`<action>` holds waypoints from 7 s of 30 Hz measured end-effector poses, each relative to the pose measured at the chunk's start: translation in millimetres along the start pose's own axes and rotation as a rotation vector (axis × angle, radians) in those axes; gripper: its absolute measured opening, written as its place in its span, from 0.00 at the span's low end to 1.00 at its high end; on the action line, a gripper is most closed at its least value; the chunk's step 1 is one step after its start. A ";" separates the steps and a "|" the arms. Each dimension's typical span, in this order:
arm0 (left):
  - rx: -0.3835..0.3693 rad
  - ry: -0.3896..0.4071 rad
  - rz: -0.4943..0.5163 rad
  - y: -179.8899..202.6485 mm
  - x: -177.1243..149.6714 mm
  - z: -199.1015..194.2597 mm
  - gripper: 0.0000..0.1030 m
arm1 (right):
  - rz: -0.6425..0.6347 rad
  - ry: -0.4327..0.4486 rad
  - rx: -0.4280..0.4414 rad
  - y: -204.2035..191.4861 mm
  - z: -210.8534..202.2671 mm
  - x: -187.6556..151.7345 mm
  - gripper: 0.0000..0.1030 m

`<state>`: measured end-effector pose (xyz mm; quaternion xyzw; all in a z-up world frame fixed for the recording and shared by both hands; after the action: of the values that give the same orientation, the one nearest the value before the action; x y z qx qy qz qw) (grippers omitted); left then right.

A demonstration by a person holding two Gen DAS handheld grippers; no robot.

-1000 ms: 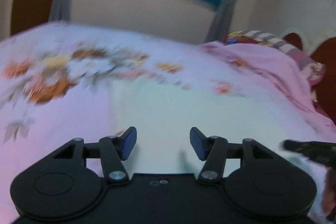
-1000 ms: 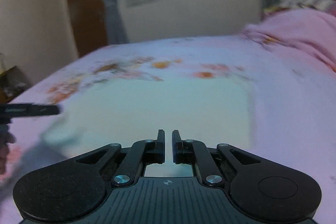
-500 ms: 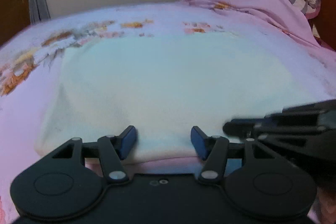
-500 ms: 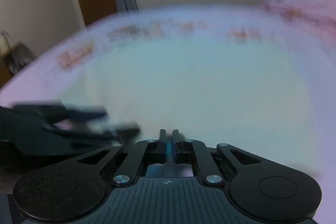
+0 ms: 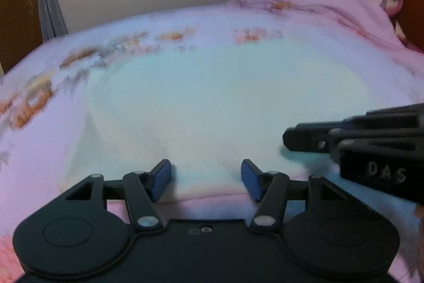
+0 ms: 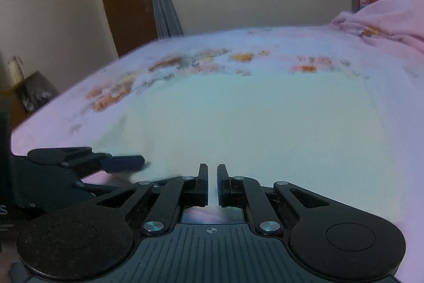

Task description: Fold small clothes

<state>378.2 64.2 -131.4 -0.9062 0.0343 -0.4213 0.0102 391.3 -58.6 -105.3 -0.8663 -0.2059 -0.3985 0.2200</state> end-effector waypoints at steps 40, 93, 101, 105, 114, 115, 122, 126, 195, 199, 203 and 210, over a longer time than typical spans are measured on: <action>-0.136 0.165 -0.592 -130.4 -50.4 -52.3 0.58 | 0.142 -0.023 0.007 4.9 6.0 -2.3 0.07; -0.690 -0.044 -0.470 -218.5 48.5 101.9 0.53 | 0.308 0.280 -0.352 174.8 -73.1 11.1 0.77; -0.647 -0.059 -0.429 -201.7 51.1 96.6 0.16 | 0.305 0.198 -0.505 205.3 -84.0 7.5 0.77; -0.666 -0.068 -0.440 -204.9 52.3 89.0 0.21 | 0.206 0.212 -0.408 171.0 -82.6 8.3 0.77; -0.558 -0.041 -0.366 -192.6 48.7 86.8 0.15 | 0.288 0.165 -0.753 225.6 -65.1 7.8 0.77; -0.546 -0.032 -0.370 -191.9 48.7 84.2 0.14 | 0.298 0.163 -0.760 233.8 -66.8 7.6 0.77; -0.511 -0.034 -0.409 -174.6 84.3 57.4 0.13 | 0.338 0.213 -0.777 271.7 -113.6 -5.9 0.77; -0.472 -0.048 -0.350 -129.8 130.8 42.2 0.13 | 0.348 0.230 -0.822 295.9 -143.0 -15.0 0.77; -0.161 0.092 -0.253 6.7 -12.1 -8.3 0.52 | 0.482 0.166 -0.011 137.2 -66.6 1.5 0.06; -0.158 0.088 -0.235 8.4 -12.3 -6.5 0.53 | 0.598 0.107 0.053 163.9 -51.5 -15.3 0.09; -0.164 0.100 -0.252 6.7 -14.6 -5.8 0.53 | 0.541 0.252 0.021 172.1 -80.1 2.1 0.39; -0.183 0.131 -0.355 0.2 -18.0 -6.4 0.53 | 0.441 0.171 0.061 183.5 -35.2 42.5 0.39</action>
<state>361.7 65.4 -141.1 -0.8659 -0.0873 -0.4696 -0.1489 493.2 -220.3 -91.4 -0.8465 -0.0041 -0.4061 0.3443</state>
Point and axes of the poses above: each gripper's, at about its wrist camera, not at the fingertips, and z roughly the way its jaws point, y to its right, x to its top, the point moved 3 cm from there along z, roughly the way its jaws point, and after that the axes turned 4 degrees about -x, right-handed, at the moved point
